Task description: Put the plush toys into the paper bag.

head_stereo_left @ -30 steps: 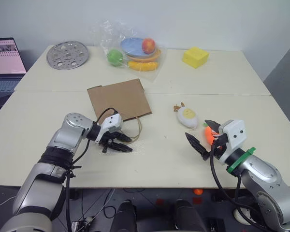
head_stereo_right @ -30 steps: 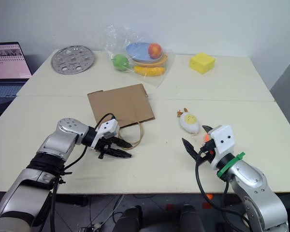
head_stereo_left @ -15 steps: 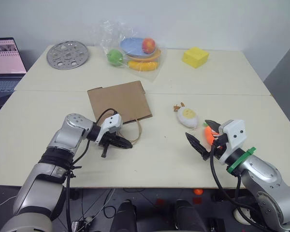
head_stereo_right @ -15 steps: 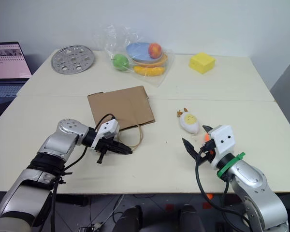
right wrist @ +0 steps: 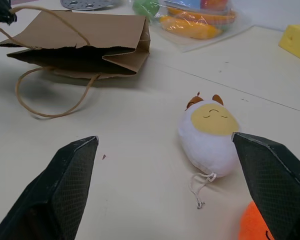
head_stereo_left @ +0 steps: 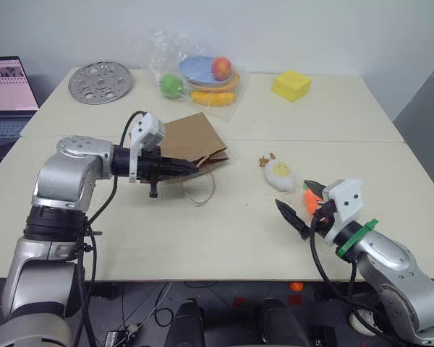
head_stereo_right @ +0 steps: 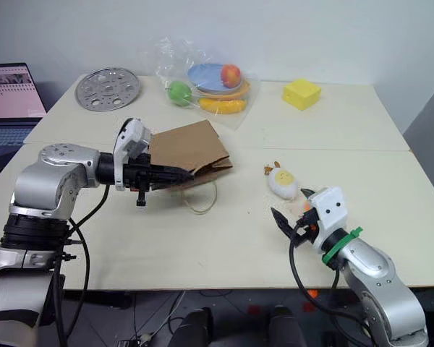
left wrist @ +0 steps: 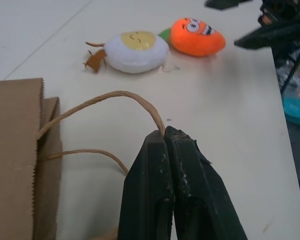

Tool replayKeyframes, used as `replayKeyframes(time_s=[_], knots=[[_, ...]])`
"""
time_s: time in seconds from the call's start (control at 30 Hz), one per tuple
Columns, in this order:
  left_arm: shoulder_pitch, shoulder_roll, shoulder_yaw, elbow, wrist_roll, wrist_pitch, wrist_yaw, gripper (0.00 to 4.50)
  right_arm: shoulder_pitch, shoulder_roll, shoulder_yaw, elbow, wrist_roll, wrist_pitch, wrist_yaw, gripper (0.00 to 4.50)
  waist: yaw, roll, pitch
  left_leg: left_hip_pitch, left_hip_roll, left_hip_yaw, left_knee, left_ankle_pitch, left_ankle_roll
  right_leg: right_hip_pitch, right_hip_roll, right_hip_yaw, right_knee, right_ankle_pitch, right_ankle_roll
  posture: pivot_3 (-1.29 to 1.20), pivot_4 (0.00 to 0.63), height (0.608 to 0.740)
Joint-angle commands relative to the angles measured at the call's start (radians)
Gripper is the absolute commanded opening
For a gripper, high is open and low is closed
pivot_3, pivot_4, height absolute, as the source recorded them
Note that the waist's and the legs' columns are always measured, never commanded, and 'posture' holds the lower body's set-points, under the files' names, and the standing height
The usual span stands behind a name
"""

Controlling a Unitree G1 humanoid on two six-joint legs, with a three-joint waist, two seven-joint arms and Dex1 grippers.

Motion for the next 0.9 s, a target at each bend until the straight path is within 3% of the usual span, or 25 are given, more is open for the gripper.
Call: replayKeyframes(time_s=[0.03, 0.13, 0.3, 0.5, 0.9], knots=[[-0.043, 0.013, 0.029, -0.011, -0.006, -0.051, 0.024, 0.02, -0.069, 0.009, 0.049, 0.054, -0.054, -0.035, -0.011, 4.5, 0.0, 0.0, 0.0, 0.0, 0.0, 0.0, 0.0, 0.0, 0.0, 0.0, 0.0, 0.0, 0.0, 0.0, 0.0, 0.0, 0.15, 0.74], [-0.065, 0.005, 0.023, -0.017, -0.028, -0.047, 0.024, 0.0, -0.135, 0.054, 0.103, 0.108, -0.066, -0.05, -0.006, 3.89, -0.003, 0.0, 0.0, 0.0, 0.0, 0.0, 0.0, 0.0, 0.0, 0.0, 0.0, 0.0, 0.0, 0.0, 0.0, 0.0, 0.15, 0.74], [-0.076, 0.002, 0.008, -0.044, -0.06, -0.041, 0.002, 0.0, -0.208, 0.096, 0.161, 0.168, -0.107, -0.064, -0.013, 2.05, -0.007, 0.0, 0.0, -0.001, 0.0, 0.0, -0.001, 0.0, 0.0, -0.001, 0.0, 0.0, 0.0, 0.001, -0.001, 0.0, 0.15, 0.74], [-0.102, -0.03, 0.002, -0.087, -0.134, 0.041, -0.009, 0.0, -0.403, 0.222, 0.25, 0.381, -0.158, -0.118, -0.008, 0.02, -0.016, 0.0, 0.0, 0.0, 0.0, -0.001, -0.001, 0.0, 0.0, 0.0, 0.0, -0.001, 0.001, 0.001, -0.001, 0.0, 0.15, 0.74], [-0.148, -0.031, 0.038, -0.146, -0.236, 0.145, 0.025, 0.0, -0.561, 0.39, 0.272, 0.72, -0.23, -0.286, -0.011, 0.02, -0.017, 0.0, 0.0, 0.0, 0.0, -0.002, -0.002, 0.0, 0.0, -0.001, 0.0, -0.002, 0.001, 0.002, -0.002, 0.0, 0.15, 0.74]])
